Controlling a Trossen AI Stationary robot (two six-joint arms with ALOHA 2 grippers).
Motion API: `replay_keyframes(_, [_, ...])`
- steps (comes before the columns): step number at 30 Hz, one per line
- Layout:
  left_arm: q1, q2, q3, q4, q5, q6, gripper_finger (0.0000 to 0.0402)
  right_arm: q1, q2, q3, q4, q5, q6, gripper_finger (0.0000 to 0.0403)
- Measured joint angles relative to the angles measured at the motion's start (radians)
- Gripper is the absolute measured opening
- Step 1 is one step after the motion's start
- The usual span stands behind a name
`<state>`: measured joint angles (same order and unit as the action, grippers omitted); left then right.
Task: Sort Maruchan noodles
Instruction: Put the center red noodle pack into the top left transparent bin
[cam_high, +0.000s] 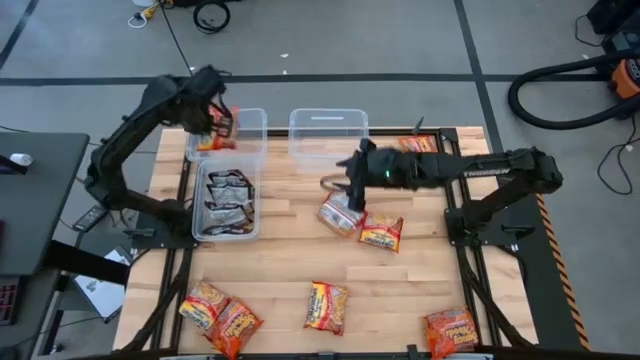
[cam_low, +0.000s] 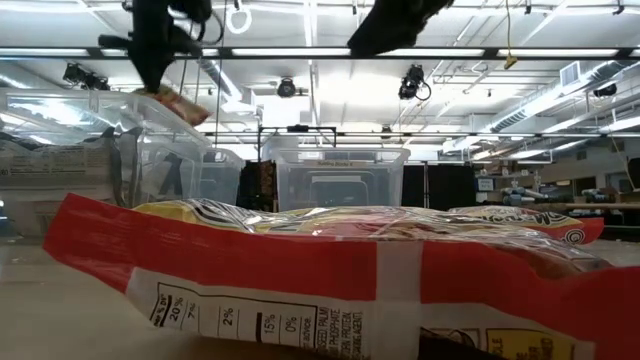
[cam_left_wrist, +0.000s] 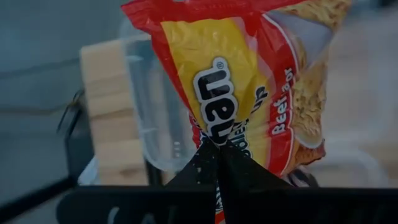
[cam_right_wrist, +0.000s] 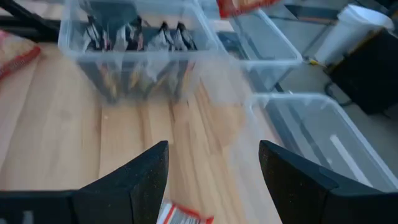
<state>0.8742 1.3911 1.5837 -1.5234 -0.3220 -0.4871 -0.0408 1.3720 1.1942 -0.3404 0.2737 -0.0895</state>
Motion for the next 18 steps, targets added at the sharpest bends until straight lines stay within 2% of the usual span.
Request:
replay_keyframes(4, [0.074, 0.119, 0.0, -0.013, -0.014, 0.001, 0.0002, -0.104, 0.0, 0.0, 0.017, -0.133, -0.065, 0.0254])
replay_keyframes(6, [0.094, 0.193, 0.0, -0.042, -0.052, 0.001, 0.0002, -0.144, 0.0, 0.0, 0.013, -0.18, -0.089, 0.0254])
replay_keyframes(8, [0.109, 0.269, 0.0, -0.048, -0.097, 0.001, 0.0002, -0.176, 0.0, 0.0, 0.009, -0.208, -0.096, 0.0254])
replay_keyframes(13, [0.117, 0.419, -0.002, -0.048, -0.109, -0.003, 0.0003, -0.22, 0.0, 0.0, -0.009, -0.271, -0.089, 0.0254])
replay_keyframes(18, [0.109, 0.532, -0.037, -0.046, -0.175, 0.002, 0.0004, -0.228, 0.0, 0.0, -0.077, -0.276, -0.09, 0.0254])
